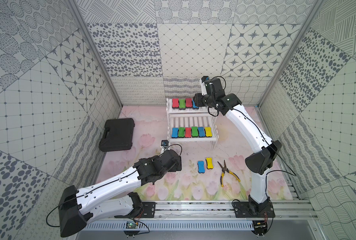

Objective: Remove the whiteboard erasers from the shelf
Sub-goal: Pick up the whiteboard eraser from the shelf.

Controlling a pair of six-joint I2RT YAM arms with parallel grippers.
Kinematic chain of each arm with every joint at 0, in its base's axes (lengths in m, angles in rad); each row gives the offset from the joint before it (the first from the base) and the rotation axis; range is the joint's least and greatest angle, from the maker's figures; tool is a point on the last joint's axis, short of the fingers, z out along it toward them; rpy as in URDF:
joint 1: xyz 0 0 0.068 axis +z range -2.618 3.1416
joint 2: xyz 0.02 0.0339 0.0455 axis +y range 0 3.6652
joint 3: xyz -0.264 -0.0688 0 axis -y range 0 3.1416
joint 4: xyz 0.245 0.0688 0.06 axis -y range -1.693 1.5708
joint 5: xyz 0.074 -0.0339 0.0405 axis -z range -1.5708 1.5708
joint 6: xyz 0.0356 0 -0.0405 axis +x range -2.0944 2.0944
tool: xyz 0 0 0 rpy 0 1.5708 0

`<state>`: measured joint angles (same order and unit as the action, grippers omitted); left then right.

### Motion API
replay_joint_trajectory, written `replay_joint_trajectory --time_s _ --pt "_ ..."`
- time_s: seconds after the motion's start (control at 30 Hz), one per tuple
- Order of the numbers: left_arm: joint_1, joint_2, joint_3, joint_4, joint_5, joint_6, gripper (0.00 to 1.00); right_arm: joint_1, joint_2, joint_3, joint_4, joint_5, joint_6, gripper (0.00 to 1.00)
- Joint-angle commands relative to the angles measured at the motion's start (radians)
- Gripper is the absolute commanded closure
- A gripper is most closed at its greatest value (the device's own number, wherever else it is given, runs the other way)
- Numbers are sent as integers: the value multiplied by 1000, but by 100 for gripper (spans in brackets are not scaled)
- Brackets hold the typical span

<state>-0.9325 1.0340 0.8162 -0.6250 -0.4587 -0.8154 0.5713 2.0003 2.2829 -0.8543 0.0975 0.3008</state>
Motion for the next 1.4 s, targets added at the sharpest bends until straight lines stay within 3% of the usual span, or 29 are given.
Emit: replay_joint_trajectory --time_s 0.0,1.03,1.37 --pt "8 -12 10 -53 -41 -9 0 10 18 37 -13 1 -19 50" --pt "27 -47 7 -68 -48 -13 1 21 58 47 -99 109 -48 52" --pt "29 -64 104 -249 -241 -173 0 21 81 58 -119 96 -41 53"
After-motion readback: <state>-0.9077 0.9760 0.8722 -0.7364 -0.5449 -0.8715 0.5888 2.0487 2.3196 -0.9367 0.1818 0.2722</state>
